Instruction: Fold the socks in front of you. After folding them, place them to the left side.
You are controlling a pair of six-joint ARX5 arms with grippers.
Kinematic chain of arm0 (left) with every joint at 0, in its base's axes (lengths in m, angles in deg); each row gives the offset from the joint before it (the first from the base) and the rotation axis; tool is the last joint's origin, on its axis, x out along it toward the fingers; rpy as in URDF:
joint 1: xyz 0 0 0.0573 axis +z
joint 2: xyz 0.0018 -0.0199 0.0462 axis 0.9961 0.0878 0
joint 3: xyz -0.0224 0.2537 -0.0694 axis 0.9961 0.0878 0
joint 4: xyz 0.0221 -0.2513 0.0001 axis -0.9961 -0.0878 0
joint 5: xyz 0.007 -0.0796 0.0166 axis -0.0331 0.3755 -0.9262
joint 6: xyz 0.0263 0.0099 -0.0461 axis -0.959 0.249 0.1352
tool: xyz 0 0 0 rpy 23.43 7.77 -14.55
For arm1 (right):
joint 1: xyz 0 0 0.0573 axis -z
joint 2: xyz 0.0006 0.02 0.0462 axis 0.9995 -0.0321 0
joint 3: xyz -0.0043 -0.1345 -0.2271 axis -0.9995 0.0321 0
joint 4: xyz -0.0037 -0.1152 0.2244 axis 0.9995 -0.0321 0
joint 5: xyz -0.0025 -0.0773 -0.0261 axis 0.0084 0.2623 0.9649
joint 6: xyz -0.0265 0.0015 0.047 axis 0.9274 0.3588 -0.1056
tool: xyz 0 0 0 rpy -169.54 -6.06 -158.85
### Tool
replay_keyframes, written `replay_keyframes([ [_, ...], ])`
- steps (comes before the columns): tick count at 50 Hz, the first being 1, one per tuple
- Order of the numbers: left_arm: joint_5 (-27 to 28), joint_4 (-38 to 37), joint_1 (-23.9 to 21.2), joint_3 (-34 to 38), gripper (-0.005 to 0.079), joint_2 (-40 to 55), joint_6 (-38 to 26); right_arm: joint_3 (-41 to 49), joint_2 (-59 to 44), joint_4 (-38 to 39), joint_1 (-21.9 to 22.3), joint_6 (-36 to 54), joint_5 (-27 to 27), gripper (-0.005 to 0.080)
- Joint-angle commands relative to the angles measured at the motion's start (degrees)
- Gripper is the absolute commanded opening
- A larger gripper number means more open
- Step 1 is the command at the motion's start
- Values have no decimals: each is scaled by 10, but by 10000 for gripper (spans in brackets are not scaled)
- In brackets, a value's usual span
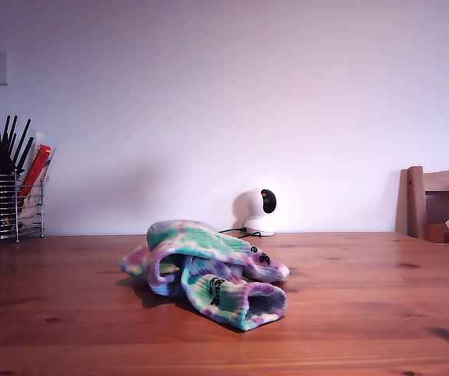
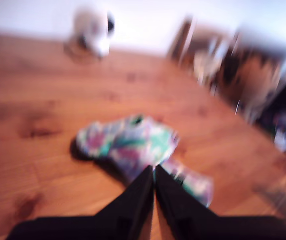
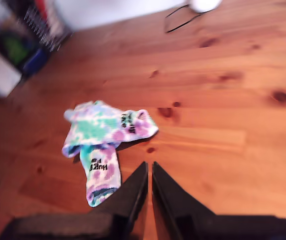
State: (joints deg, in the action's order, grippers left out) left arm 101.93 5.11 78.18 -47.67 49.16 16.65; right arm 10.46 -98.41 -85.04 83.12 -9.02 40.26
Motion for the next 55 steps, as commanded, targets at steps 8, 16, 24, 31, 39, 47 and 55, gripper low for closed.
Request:
replay_keyframes([
  [8, 1, 76, -28, -32, -19, 169, -61, -52, -135, 11, -56, 110, -1, 10],
  [16, 1, 153, -52, -47, -19, 268, -100, -93, -234, 45, -102, 215, 7, 23],
  [24, 1, 212, -67, -65, -19, 356, -100, -156, -342, 58, -115, 216, 10, 106],
  [31, 29, 217, -75, -91, -19, 404, -101, -236, -441, 42, -115, 188, 3, 182],
  [39, 41, 218, -88, -119, -19, 441, -119, -355, -553, -40, -115, 190, -32, 232],
  [47, 39, 219, -103, -159, -10, 490, -174, -464, -646, -125, -115, 215, -71, 266],
  [55, 41, 219, -103, -217, 73, 561, -217, -542, -719, -173, -114, 239, -86, 266],
])
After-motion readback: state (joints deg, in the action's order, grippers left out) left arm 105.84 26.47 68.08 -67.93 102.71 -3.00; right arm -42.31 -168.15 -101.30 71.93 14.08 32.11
